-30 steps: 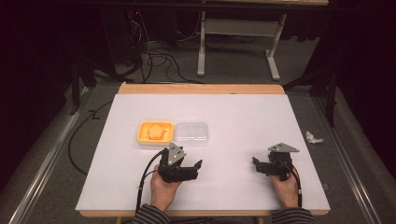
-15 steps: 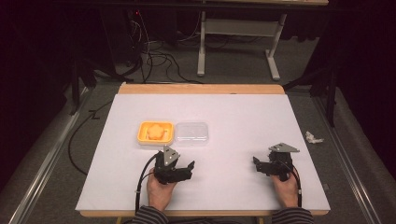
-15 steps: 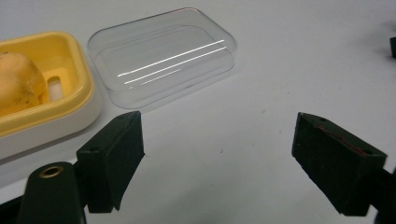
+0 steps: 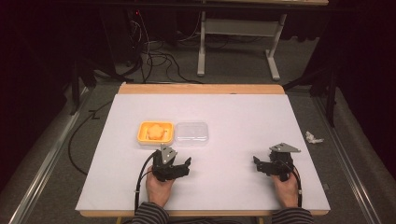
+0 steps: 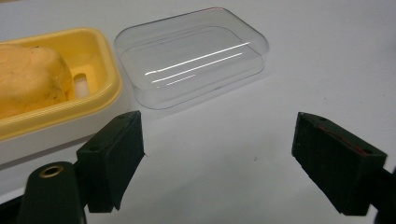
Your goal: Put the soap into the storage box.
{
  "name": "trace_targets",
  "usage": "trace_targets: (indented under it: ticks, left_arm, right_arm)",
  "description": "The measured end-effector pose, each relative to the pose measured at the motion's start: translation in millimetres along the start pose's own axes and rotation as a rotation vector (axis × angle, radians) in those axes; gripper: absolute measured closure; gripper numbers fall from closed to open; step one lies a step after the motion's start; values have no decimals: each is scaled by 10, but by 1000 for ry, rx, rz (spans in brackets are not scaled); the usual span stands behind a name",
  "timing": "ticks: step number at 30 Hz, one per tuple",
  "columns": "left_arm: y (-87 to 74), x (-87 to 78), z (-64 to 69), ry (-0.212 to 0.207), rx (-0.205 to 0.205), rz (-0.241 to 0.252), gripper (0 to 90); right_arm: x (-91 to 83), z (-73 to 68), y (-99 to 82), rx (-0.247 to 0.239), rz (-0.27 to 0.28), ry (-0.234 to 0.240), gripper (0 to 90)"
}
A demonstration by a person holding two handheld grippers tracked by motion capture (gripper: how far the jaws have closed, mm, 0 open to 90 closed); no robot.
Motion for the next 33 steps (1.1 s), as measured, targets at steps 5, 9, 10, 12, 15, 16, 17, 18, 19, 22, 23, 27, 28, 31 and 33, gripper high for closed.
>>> trace_targets:
  ticks: [5,9,10,12,15,16,17,18,19,22,23,27,28,31,33]
  left_arm:
    - [-45,39,-61,23,-9,-6,168]
    - [-61,51,-69,30,-4,2,169]
    - [-61,49,-78,32,-1,1,169]
    - [-50,46,-87,35,-15,10,169]
    - [-46,49,-103,38,-31,12,169]
    - [-48,47,-108,39,-32,7,169]
    - [-49,48,-108,38,-36,6,169]
    - [-52,50,-107,37,-37,3,171]
    - [-60,49,-107,35,-33,-3,172]
    - [-64,51,-102,28,-41,-9,174]
    - [-64,52,-105,27,-46,-9,175]
    - [-63,52,-115,25,-54,-16,177]
    - [-62,56,-115,25,-59,-15,178]
    - [-62,56,-114,23,-61,-15,180]
    - [-64,51,-107,21,-55,-15,181]
  right_arm:
    - [0,-1,0,-1,0,1,174]
    - [0,-2,0,-1,1,2,174]
    - [-1,-2,0,-2,0,0,174]
    - [-2,-4,-1,-3,-3,1,174]
    - [-3,-5,-3,-4,-4,2,174]
    - [-2,-6,-3,-6,-4,2,174]
    - [-2,-6,-3,-9,-4,1,174]
    - [0,-6,-2,-10,-1,0,174]
    - [0,-8,-3,-10,-1,-1,174]
    - [0,-13,-3,-14,0,-1,174]
    - [1,-14,-3,-18,1,-2,174]
    - [3,-19,-7,-25,-4,-7,174]
    - [1,-20,-8,-26,-6,-6,173]
    - [1,-25,-8,-30,-6,-6,172]
    - [2,-24,-5,-32,-1,-7,171]
Point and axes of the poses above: each handheld gripper's, and its own axes: x roughly forward along the jaws, y roughly out of its top, z roughly to its right, the point moved 7 cm from there along x, roughly forward along the jaws, and after that the axes turned 9 degrees about x, right-handed, at the moved point
